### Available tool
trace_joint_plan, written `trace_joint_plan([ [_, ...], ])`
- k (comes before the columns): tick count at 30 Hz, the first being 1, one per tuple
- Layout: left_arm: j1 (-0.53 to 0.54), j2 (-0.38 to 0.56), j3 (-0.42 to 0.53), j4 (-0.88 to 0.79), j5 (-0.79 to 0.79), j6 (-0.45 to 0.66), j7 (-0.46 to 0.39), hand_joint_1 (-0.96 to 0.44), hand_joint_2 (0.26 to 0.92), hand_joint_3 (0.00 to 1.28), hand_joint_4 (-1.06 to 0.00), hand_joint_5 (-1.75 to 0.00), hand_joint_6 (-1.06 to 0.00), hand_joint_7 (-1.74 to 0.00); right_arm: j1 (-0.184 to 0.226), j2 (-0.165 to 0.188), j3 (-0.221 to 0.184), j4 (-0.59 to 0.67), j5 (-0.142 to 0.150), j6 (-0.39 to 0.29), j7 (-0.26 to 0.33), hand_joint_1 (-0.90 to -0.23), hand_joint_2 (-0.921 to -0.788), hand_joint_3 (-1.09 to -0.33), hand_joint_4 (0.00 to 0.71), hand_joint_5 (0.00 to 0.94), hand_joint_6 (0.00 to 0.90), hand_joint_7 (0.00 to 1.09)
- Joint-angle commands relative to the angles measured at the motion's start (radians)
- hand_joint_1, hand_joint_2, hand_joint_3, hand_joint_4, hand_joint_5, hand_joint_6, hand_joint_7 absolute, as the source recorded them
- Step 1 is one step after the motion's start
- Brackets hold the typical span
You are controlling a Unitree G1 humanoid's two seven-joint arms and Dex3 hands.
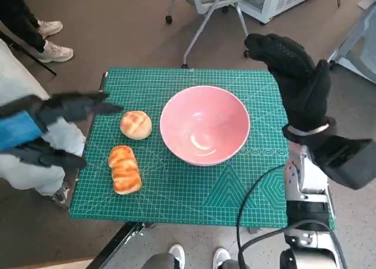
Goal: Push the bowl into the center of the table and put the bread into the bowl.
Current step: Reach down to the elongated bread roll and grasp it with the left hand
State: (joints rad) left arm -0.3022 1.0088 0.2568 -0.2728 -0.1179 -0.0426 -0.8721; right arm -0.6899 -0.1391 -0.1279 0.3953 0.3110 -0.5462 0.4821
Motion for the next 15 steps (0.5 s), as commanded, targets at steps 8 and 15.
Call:
trace_joint_plan([
  [8, 0.026, 0.006, -0.171, -0.008, 0.165, -0.05, -0.007, -0.04, 0.764, 0.0, -0.33, -0.01, -0.45, -0.06, -0.005, 0.008, -0.001, 0.037, 0.016, 0.006, 0.025, -0.674, -0.921, -0.741, 0.166, 0.003, -0.001, 0.6],
  [15, 0.009, -0.027, -0.254, 0.076, 0.245, -0.141, 0.019, -0.04, 0.742, 0.0, -0.36, -0.01, -0.48, -0.05, -0.008, 0.009, -0.004, 0.043, 0.025, 0.011, 0.034, -0.675, -0.921, -0.741, 0.167, 0.003, -0.001, 0.6],
])
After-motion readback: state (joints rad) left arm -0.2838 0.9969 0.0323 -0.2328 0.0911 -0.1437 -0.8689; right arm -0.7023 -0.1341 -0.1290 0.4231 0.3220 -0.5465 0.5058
